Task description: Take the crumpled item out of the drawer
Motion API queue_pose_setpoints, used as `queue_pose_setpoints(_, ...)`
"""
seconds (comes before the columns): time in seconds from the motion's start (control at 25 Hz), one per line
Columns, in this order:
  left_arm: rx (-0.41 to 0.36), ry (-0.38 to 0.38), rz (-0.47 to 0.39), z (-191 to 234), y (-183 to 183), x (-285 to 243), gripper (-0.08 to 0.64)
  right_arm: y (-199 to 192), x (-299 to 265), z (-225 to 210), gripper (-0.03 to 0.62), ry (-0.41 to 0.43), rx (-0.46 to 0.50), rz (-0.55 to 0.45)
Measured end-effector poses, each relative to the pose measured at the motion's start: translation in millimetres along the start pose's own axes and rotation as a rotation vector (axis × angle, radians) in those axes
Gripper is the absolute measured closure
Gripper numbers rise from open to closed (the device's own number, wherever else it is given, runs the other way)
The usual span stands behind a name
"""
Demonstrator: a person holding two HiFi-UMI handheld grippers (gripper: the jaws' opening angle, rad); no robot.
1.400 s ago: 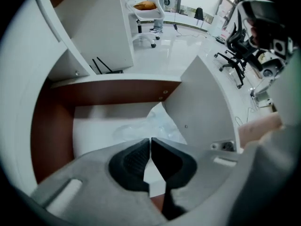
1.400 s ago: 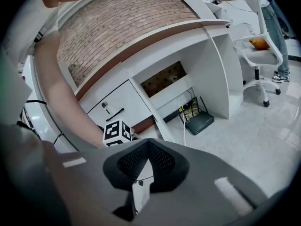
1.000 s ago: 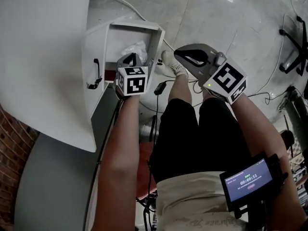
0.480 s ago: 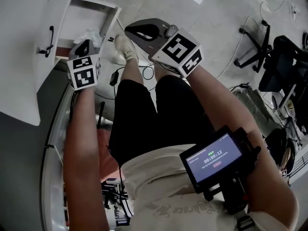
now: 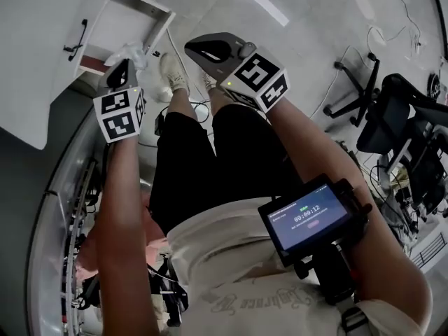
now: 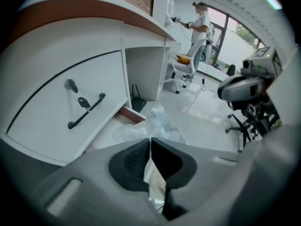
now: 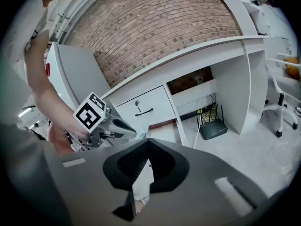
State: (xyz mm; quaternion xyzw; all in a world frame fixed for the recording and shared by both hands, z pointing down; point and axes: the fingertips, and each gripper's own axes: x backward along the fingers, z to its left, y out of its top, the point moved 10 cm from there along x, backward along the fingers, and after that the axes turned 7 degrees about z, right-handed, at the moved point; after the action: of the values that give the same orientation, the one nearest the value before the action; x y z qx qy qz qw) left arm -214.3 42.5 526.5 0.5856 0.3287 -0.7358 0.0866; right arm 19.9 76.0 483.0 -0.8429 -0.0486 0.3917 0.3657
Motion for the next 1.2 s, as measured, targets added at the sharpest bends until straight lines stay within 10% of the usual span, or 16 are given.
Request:
queue_pose_setpoints(0.56, 0.238, -0.013, -0.154, -37.9, -0.5, 110.7, 0.545, 47.1, 58.2, 24.2, 0.584, 0.034, 0.103, 0.027)
queue_pose_setpoints(1.2, 0.314, 0.002, -0.372, -63.2, 15.8, 235.6, 0.545, 110.0, 114.2, 77.2, 0.584, 0.093, 0.24, -0.012)
